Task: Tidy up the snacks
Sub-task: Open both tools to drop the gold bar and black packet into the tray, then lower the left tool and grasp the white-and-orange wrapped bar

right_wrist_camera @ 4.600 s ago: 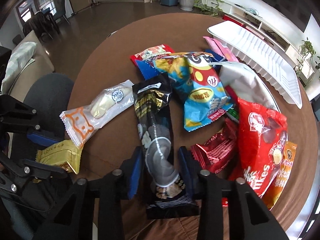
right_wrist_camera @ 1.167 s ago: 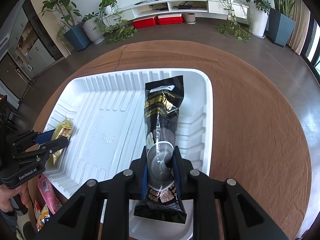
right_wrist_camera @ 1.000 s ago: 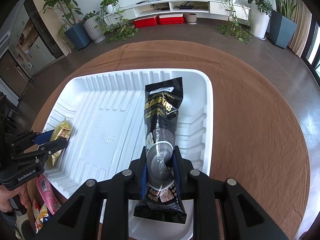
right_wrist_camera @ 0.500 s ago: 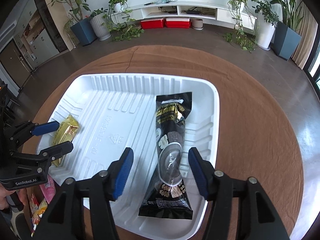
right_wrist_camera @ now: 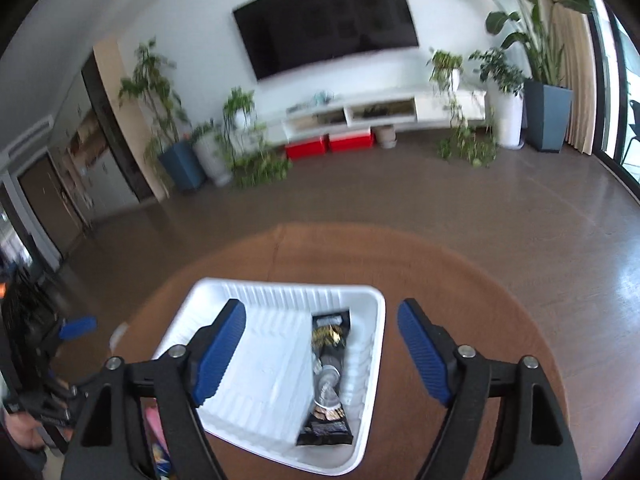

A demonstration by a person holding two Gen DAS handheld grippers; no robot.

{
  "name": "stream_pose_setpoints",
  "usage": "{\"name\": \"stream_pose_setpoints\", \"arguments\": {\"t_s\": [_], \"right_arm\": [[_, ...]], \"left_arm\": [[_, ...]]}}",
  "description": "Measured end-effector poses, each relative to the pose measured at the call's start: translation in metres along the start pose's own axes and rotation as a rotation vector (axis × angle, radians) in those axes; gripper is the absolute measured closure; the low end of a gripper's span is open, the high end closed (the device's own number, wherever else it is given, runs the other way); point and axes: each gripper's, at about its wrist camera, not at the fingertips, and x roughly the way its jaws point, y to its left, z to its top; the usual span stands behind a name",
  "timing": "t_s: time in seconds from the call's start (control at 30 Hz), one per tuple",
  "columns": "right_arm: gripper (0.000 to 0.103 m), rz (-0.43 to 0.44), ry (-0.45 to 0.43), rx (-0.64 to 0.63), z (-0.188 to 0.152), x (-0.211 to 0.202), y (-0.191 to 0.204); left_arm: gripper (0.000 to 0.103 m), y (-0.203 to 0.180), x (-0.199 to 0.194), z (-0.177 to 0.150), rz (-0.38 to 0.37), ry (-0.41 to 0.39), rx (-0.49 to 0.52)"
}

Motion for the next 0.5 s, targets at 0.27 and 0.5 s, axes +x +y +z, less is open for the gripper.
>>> {"name": "stream_pose_setpoints", "arguments": {"t_s": [0.27,0.5], "right_arm": [[0.000,0.284,-0.084,0.035,-0.016,-0.094,0.029],[0.000,0.227,0.088,-0.039,-0.095,-0.136,0.059]], "left_arm": [[0.000,-0.007,-0.123,-0.060,0.189,-0.099,-0.062],[0.000,-0.036,-0.165,-0.137,0.196,-0.005,-0.129]]}}
